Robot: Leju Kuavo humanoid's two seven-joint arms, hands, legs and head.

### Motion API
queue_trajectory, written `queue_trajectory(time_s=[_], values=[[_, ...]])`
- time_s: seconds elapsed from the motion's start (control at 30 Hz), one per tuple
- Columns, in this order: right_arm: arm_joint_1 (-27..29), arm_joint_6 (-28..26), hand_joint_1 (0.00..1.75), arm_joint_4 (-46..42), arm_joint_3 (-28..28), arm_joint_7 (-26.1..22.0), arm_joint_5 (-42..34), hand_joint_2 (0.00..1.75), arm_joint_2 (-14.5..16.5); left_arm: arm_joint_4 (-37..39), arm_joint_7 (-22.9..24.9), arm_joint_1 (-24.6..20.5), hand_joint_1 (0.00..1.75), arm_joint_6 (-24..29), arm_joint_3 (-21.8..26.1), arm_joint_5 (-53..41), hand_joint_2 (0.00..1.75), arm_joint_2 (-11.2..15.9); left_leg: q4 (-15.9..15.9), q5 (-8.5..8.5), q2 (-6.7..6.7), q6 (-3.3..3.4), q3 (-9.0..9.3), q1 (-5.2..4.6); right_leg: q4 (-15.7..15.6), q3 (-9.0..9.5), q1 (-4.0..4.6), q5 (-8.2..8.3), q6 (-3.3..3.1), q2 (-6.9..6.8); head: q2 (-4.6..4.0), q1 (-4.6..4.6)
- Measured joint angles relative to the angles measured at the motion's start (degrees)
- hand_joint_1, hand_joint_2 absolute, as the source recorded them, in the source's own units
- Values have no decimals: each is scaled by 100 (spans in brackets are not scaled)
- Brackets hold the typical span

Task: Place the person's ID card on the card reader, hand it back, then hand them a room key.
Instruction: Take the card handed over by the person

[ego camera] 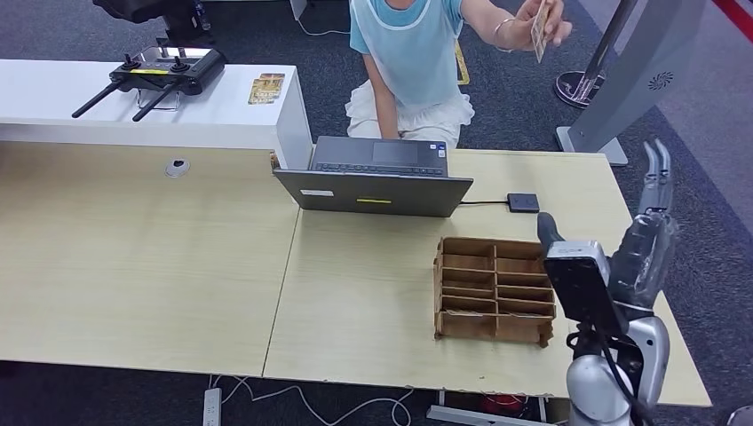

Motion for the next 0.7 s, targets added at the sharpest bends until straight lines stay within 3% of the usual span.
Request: queue_trajectory(time_s=[0.27,0.57,0.7], values=[[-1483,-351,0,830,115,989,1999,175,-345,0,-46,-2,0,-108,-158,-229,0,25,1,6,-1,-2,0,0,1,0,0,5,0,0,0,1],[-2919,-143,0,2466,122,1540,2893,175,-752,0,-58,0,0,-176,-326,-385,0,53,2,8,-5,-4,-1,0,2,0,0,9,4,-2,0,-1],[-3372,-97,0,3211,479,2048,3112,175,-1074,0,-56,-2,0,-191,-370,-453,0,60,2,8,-5,-4,-1,0,2,-1,0,9,4,-3,0,0]])
